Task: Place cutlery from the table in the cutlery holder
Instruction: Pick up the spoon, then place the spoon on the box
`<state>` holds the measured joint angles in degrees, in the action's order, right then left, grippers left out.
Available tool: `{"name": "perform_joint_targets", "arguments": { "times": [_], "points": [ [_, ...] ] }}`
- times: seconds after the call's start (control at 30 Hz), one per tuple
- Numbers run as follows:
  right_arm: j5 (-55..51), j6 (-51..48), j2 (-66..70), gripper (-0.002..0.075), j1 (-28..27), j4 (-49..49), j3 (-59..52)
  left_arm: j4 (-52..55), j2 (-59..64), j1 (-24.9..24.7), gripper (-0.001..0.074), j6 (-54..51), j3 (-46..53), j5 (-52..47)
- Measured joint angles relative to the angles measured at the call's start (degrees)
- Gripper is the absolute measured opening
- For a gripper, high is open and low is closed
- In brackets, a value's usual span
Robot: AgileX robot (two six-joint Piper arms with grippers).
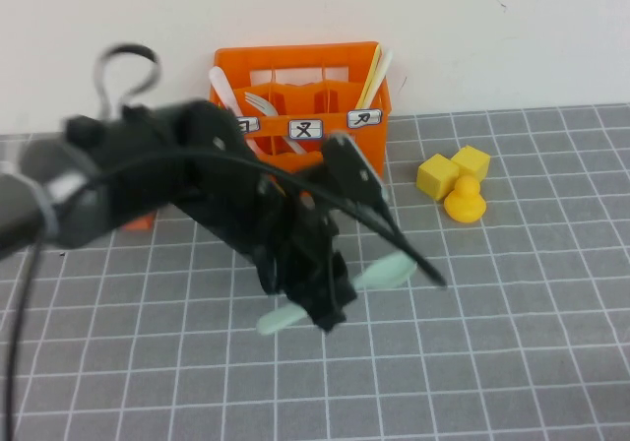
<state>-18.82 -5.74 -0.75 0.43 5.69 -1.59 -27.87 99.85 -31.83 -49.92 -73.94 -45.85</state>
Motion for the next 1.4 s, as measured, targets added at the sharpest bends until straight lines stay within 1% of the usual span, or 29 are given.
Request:
{"name": "perform_joint_targets", "arguments": {
  "times": [0.1,0.17,0.3,0.4,0.47,0.53,0.57,0.67,0.77,1.17,1.27,1.4],
  "points": [
    [0.0,0.0,0.0,-0.0003,0.0,0.0,0.0,-5.2,-3.4,2.3,0.0107,0.1,0.1,0.0],
    [0.0,0.0,0.0,-0.0003,0.0,0.0,0.0,-10.2,-5.5,4.5,0.0107,-1.8,1.3,0.2],
    [0.0,0.0,0.0,-0.0003,0.0,0.0,0.0,-23.7,-9.5,8.8,0.0107,-11.8,6.3,2.3],
    [0.0,0.0,0.0,-0.0003,0.0,0.0,0.0,-39.8,-13.1,11.1,0.0107,-24.4,11.5,7.3],
    [0.0,0.0,0.0,-0.0003,0.0,0.0,0.0,-54.3,-14.9,11.7,0.0107,-36.4,14.9,12.4],
    [0.0,0.0,0.0,-0.0003,0.0,0.0,0.0,-62.5,-15.6,11.9,0.0107,-47.0,16.0,17.1],
    [0.0,0.0,0.0,-0.0003,0.0,0.0,0.0,-64.9,-15.6,11.9,0.0107,-50.8,16.0,19.6],
    [0.0,0.0,0.0,-0.0003,0.0,0.0,0.0,-68.3,-14.8,12.2,0.0107,-55.5,15.0,24.3],
    [0.0,0.0,0.0,-0.0003,0.0,0.0,0.0,-69.3,-13.4,12.3,0.0107,-57.0,13.8,27.4],
    [0.0,0.0,0.0,-0.0003,0.0,0.0,0.0,-70.7,-12.3,12.3,0.0107,-57.3,8.8,42.9],
    [0.0,0.0,0.0,-0.0003,0.0,0.0,0.0,-70.9,-12.3,12.3,0.0107,-57.2,6.9,45.8],
    [0.0,0.0,0.0,-0.0003,0.0,0.0,0.0,-71.2,-12.3,12.3,0.0107,-57.2,5.7,47.4]
  ]
}}
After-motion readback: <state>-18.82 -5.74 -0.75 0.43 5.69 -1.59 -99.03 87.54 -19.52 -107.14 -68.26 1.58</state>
